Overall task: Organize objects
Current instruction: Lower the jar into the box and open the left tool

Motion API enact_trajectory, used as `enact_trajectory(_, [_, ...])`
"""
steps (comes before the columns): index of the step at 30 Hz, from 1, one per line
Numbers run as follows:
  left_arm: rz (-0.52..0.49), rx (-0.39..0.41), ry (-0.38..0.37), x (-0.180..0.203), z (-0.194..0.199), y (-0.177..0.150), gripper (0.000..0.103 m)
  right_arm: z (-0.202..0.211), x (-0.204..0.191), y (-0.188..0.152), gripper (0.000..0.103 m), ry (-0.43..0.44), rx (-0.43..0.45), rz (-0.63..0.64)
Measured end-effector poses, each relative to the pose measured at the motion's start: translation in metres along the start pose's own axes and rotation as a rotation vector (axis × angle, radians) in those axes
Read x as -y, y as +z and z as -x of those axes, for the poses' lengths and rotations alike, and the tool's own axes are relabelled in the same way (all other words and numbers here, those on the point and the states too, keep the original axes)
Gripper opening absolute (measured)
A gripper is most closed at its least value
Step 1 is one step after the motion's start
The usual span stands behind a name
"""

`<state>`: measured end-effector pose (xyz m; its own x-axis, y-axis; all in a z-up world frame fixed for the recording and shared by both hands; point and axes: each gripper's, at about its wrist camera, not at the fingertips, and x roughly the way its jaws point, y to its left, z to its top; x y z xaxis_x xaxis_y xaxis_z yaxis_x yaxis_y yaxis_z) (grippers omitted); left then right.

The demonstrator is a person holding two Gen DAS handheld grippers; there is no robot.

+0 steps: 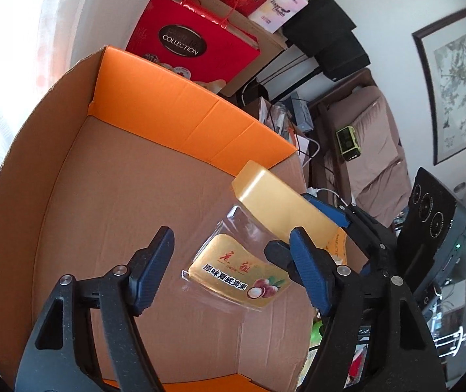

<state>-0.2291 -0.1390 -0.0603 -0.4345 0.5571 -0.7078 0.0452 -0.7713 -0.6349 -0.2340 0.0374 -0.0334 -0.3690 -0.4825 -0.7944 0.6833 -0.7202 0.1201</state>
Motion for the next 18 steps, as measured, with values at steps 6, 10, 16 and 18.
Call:
enact_trajectory(6, [0.017, -0.012, 0.018, -0.008, -0.011, 0.005, 0.069, -0.007, 0.006, 0.004, 0.089, -0.097, 0.005, 0.012])
enact_trajectory(10, [-0.027, -0.002, 0.050, -0.004, -0.011, 0.005, 0.069, -0.002, -0.001, 0.007, 0.091, -0.170, 0.023, 0.046])
enact_trajectory(16, [-0.142, 0.006, 0.139, 0.016, -0.010, -0.001, 0.081, 0.028, -0.002, 0.001, 0.092, -0.156, 0.065, 0.017])
enact_trajectory(18, [-0.209, -0.004, 0.194, 0.027, -0.014, -0.005, 0.090, 0.042, 0.001, -0.001, 0.095, -0.144, 0.085, -0.022])
